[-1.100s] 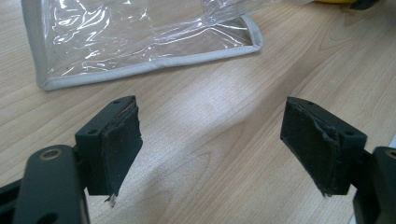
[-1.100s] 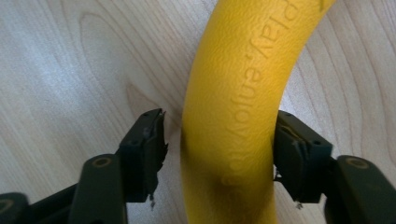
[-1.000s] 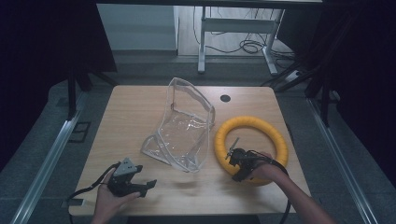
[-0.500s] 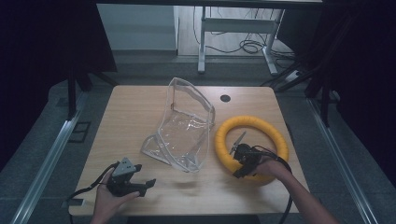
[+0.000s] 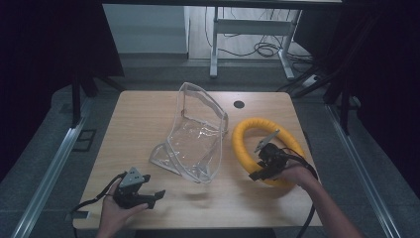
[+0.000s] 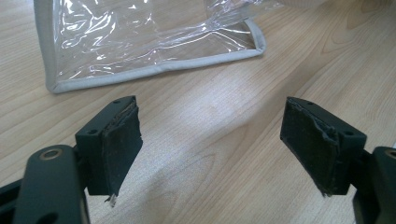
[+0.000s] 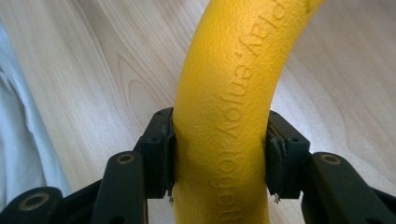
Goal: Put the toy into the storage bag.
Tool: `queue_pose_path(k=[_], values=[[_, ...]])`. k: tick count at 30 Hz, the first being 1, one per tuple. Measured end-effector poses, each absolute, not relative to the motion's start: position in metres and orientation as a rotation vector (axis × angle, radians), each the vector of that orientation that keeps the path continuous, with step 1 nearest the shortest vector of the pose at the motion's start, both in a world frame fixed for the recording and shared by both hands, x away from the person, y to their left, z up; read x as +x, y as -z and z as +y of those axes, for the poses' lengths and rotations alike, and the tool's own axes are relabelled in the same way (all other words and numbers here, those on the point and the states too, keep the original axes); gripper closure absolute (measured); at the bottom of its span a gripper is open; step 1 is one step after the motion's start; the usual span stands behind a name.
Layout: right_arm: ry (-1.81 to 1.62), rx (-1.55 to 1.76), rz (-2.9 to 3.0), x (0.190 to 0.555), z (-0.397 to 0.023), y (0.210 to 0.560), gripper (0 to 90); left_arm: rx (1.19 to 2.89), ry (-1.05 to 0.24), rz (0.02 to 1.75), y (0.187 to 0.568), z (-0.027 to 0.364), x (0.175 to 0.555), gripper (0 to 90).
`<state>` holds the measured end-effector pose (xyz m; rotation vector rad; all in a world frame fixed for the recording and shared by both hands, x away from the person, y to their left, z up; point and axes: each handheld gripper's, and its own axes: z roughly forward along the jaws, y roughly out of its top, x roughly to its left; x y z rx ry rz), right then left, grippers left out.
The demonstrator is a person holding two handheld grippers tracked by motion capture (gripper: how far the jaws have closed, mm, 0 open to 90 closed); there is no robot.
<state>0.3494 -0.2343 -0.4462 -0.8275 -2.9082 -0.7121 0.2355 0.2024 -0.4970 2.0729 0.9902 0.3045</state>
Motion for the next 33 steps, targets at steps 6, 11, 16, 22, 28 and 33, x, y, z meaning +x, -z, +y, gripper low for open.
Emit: queue_pose_path(k=[6,11,16,22,28,33], values=[[0.857,-0.856,-2.870,0.349,-0.245,0.430,50.7,2.070,-0.309,0.992,0.496,0.203,0.235,20.2],[0.987,-0.875,-2.863,0.349,-0.252,0.415,50.8,2.069,-0.309,0.998,0.497,0.204,0.235,20.2],[1.062,-0.883,-2.855,0.348,-0.255,0.403,50.7,2.066,-0.312,0.997,0.496,0.205,0.235,20.2],[1.175,-0.880,-2.834,0.347,-0.258,0.396,50.8,2.065,-0.312,0.997,0.496,0.206,0.235,20.2],[1.244,-0.880,-2.835,0.344,-0.258,0.385,50.7,2.066,-0.310,0.999,0.497,0.205,0.235,20.2],[1.300,-0.874,-2.837,0.341,-0.256,0.378,50.6,2.066,-0.314,0.994,0.496,0.206,0.235,20.2]])
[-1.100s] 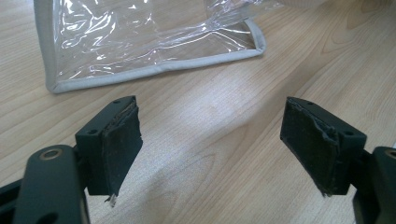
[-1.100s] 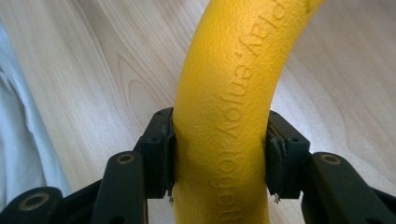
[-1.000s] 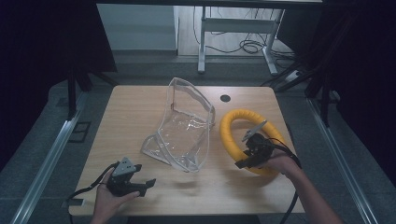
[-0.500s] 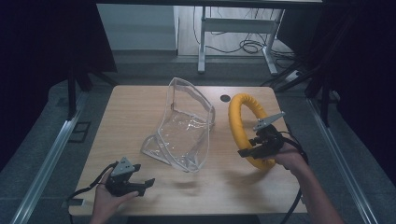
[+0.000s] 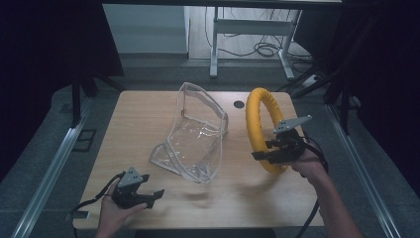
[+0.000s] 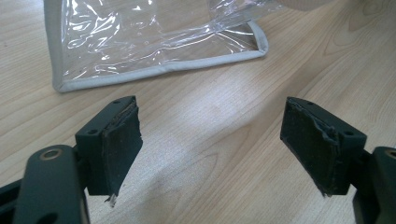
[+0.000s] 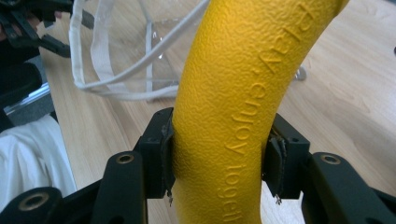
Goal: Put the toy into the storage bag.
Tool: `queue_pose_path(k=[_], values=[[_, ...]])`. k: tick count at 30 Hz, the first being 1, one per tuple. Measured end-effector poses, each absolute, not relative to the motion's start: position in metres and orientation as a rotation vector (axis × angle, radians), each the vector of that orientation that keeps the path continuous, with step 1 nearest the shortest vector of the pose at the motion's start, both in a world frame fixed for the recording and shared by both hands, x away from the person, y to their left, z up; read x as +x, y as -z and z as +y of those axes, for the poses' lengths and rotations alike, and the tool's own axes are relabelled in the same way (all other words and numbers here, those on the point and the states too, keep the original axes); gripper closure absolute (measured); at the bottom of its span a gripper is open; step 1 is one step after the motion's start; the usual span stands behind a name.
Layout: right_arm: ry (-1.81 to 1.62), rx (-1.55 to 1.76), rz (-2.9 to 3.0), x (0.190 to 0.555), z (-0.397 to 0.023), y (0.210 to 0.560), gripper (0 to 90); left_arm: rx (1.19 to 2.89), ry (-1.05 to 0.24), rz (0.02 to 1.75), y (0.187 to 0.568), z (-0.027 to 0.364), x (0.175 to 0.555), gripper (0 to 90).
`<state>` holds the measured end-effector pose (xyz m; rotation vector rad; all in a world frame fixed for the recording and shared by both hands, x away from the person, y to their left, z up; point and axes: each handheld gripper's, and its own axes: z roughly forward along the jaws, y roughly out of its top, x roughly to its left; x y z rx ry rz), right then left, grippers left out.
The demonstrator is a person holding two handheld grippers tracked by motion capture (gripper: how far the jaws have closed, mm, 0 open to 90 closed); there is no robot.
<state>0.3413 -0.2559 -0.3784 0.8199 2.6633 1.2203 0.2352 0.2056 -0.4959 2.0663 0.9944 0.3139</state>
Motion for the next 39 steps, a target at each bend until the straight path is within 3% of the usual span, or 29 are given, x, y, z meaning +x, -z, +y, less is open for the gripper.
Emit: queue_pose_path(k=[39], values=[[-1.405,0.769,2.553,0.334,-0.245,0.366,49.6,2.080,-0.306,0.993,0.499,0.203,0.237,20.2]])
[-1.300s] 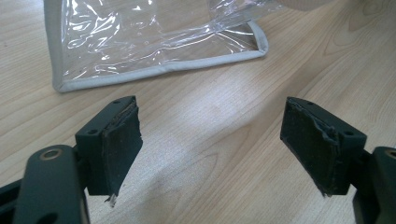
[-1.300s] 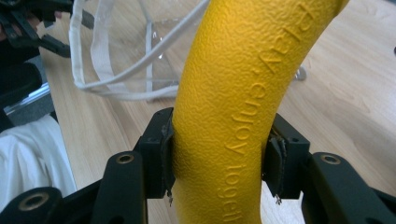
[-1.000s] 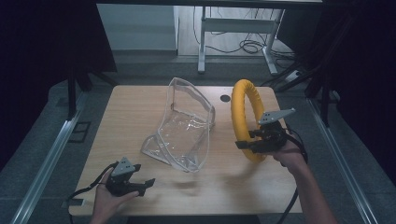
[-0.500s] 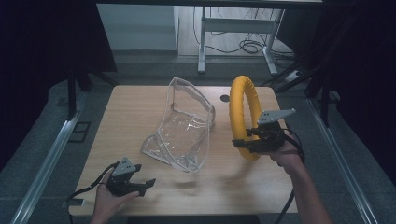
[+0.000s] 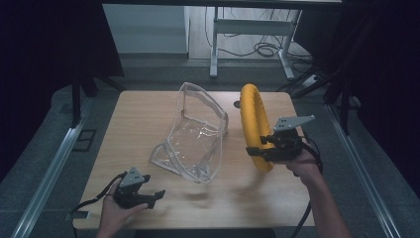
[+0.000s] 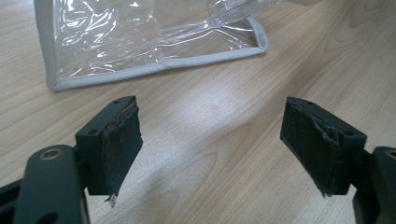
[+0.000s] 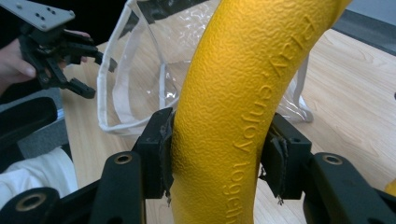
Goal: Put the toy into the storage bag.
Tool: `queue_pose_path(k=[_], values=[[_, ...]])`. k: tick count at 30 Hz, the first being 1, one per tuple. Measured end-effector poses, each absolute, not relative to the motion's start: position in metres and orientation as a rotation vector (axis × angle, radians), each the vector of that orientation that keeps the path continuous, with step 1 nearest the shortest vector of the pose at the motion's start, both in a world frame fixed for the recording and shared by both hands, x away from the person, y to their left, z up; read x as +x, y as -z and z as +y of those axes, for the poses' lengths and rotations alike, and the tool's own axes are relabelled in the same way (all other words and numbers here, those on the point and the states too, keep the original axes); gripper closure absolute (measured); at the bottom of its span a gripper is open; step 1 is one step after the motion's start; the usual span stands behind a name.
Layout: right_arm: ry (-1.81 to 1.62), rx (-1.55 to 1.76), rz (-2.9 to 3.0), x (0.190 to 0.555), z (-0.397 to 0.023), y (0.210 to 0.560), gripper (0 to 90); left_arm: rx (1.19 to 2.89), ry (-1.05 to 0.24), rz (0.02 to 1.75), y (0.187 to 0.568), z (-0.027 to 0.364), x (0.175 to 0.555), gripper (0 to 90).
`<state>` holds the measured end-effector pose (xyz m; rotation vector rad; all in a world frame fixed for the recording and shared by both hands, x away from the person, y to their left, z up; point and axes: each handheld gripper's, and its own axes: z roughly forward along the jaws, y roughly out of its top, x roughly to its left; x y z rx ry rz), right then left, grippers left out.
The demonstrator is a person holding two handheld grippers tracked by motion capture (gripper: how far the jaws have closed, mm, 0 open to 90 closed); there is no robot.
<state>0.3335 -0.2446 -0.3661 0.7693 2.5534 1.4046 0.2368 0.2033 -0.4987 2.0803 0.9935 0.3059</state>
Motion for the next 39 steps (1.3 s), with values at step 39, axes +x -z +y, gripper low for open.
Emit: queue_pose_path(k=[39], values=[[-1.666,0.722,2.385,0.325,-0.249,0.326,49.8,2.071,-0.308,0.996,0.498,0.203,0.236,20.2]])
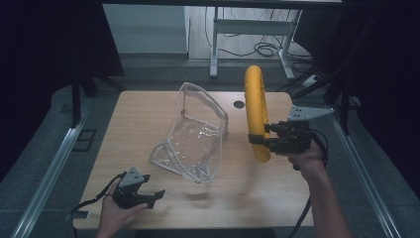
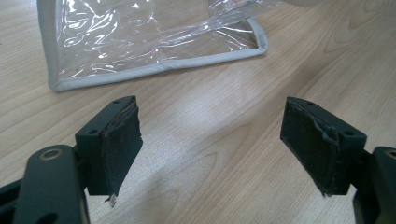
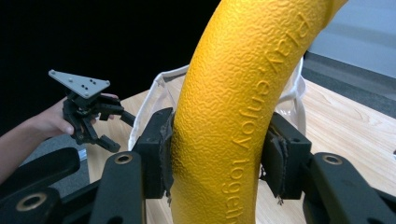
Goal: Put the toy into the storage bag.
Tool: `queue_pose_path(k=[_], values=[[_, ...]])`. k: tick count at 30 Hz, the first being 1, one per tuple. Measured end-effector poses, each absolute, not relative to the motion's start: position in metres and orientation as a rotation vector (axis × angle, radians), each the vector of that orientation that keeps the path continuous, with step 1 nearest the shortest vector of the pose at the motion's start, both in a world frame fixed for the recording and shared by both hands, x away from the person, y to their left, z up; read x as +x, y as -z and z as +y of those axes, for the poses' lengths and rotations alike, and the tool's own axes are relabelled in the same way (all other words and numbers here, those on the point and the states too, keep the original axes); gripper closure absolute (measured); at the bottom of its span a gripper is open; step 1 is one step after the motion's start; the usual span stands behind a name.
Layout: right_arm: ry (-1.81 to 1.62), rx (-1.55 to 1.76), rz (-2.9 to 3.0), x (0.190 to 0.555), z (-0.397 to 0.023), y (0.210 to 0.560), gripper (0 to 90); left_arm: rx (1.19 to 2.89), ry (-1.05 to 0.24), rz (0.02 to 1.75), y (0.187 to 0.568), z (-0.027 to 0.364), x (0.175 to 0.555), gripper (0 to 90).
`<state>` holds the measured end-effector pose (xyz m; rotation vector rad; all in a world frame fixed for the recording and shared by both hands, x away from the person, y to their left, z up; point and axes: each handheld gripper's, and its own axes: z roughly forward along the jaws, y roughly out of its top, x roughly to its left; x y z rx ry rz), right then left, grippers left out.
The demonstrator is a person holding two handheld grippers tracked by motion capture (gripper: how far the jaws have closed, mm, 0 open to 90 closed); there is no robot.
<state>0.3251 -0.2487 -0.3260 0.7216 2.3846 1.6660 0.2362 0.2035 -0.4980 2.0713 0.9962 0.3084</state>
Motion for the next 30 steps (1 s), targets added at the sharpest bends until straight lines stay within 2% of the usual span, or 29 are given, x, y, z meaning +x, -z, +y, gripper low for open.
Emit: queue_pose_path(k=[30], values=[[-1.777,0.656,2.324,0.316,-0.236,0.306,49.7,2.072,-0.309,0.996,0.498,0.204,0.236,20.2]])
